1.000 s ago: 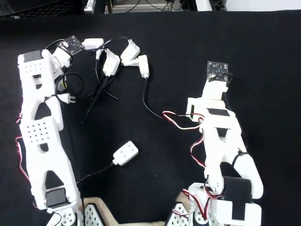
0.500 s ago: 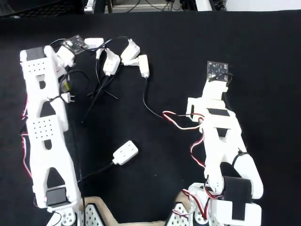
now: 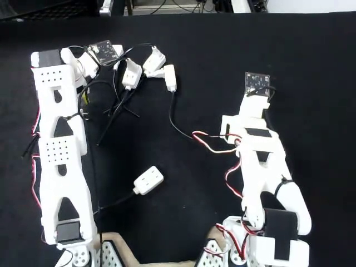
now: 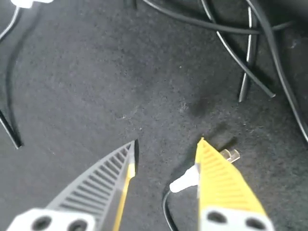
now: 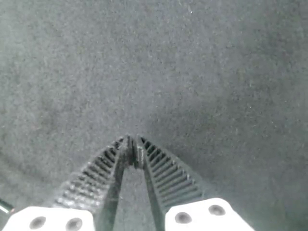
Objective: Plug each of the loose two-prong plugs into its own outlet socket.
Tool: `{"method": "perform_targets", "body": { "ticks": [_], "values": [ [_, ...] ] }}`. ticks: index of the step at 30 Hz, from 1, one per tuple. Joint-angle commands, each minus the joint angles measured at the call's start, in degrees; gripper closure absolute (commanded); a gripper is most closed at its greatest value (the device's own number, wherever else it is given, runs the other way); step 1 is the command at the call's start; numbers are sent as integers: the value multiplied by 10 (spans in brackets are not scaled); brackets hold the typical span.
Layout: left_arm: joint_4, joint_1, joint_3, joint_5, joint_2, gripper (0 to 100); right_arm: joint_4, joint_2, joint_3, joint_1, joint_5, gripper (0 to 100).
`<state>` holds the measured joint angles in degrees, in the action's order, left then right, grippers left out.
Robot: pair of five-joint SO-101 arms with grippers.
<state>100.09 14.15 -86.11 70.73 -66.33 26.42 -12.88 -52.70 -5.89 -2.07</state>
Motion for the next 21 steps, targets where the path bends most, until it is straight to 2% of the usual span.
{"method": "perform_targets", "body": {
  "ticks": [1,3,6,14,17,21],
  "values": [
    [7,18,-29,4,18,794,-4,-4,15,8,-1,983],
    [7,32,-26,-12,18,794,-4,-5,15,9,-1,983],
    [7,49,-26,-76,13,794,-5,-6,16,18,-1,983],
    [7,60,-31,-358,18,797,-7,-7,16,30,0,983],
    [7,57,-25,-489,25,798,-7,-7,16,30,0,983],
    [9,60,-25,-710,35,798,-7,-5,15,30,0,983]
  ]
}}
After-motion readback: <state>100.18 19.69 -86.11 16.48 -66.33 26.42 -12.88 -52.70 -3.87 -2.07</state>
